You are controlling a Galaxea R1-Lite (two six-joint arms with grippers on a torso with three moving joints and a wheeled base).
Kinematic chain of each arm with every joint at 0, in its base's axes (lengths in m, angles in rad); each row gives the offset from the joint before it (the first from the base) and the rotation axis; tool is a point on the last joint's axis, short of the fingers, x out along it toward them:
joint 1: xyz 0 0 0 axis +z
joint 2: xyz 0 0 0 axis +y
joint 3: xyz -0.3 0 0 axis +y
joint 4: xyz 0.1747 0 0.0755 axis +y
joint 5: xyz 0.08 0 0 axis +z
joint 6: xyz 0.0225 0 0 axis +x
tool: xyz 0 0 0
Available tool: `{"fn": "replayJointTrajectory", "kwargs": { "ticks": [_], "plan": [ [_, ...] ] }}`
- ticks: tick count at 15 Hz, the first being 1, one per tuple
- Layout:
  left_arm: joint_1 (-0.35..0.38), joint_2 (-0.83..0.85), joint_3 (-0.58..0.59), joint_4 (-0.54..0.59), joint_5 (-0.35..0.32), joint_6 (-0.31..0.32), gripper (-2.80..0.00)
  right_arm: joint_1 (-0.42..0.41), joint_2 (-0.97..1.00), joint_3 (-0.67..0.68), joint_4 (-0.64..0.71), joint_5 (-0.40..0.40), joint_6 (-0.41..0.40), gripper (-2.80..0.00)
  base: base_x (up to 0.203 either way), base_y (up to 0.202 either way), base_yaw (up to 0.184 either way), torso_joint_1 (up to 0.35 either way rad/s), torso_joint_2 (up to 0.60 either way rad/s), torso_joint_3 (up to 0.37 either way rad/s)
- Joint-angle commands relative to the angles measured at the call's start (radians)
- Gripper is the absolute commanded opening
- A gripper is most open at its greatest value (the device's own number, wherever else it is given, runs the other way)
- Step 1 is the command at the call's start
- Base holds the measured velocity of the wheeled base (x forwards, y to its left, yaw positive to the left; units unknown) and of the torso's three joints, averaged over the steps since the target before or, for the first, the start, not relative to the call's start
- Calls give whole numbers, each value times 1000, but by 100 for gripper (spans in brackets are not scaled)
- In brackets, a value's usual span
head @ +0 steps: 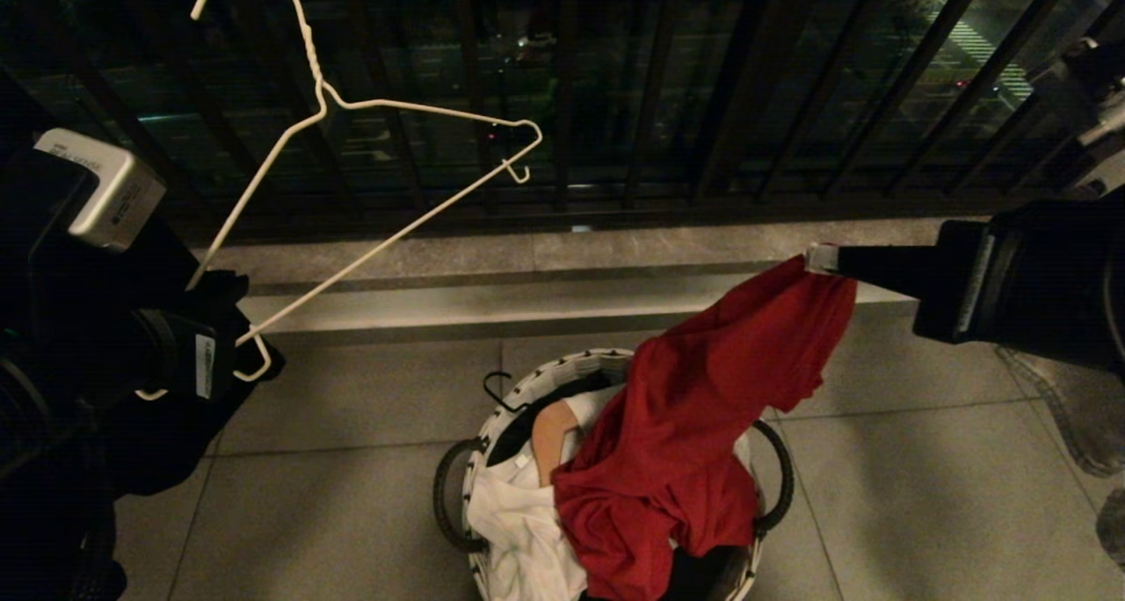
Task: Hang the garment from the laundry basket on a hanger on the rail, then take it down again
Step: Pick up clothes from the basket
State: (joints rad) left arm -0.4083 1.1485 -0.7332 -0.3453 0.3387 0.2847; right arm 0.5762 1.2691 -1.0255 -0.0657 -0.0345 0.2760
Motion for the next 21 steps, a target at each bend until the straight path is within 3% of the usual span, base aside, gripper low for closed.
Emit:
{"fn": "replayJointTrajectory", "kwargs": {
  "ticks": [1,4,8,12,14,17,21],
  "plan": [
    [0,-3,-3,-1,3,-1,-280,1,83,5,-40,8,5,-280,0,0,0,0,0,0],
    [3,-32,-1,5,55,-7,-280,30,141,-104,-104,30,5,-280,0,0,0,0,0,0],
    [3,-43,1,9,62,-7,-280,157,138,-249,26,17,9,-280,0,0,0,0,0,0],
    [3,-37,-11,9,62,-5,-280,155,95,-168,69,11,13,-280,0,0,0,0,0,0],
    [3,-33,-9,9,60,-5,-280,104,82,-46,79,11,11,-280,0,0,0,0,0,0],
    [3,-30,-6,9,59,-7,-280,-36,97,111,80,46,-10,-280,0,0,0,0,0,0],
    [3,-22,-5,8,57,-24,-280,-176,135,214,39,79,-82,-280,0,0,0,0,0,0]
  ]
}}
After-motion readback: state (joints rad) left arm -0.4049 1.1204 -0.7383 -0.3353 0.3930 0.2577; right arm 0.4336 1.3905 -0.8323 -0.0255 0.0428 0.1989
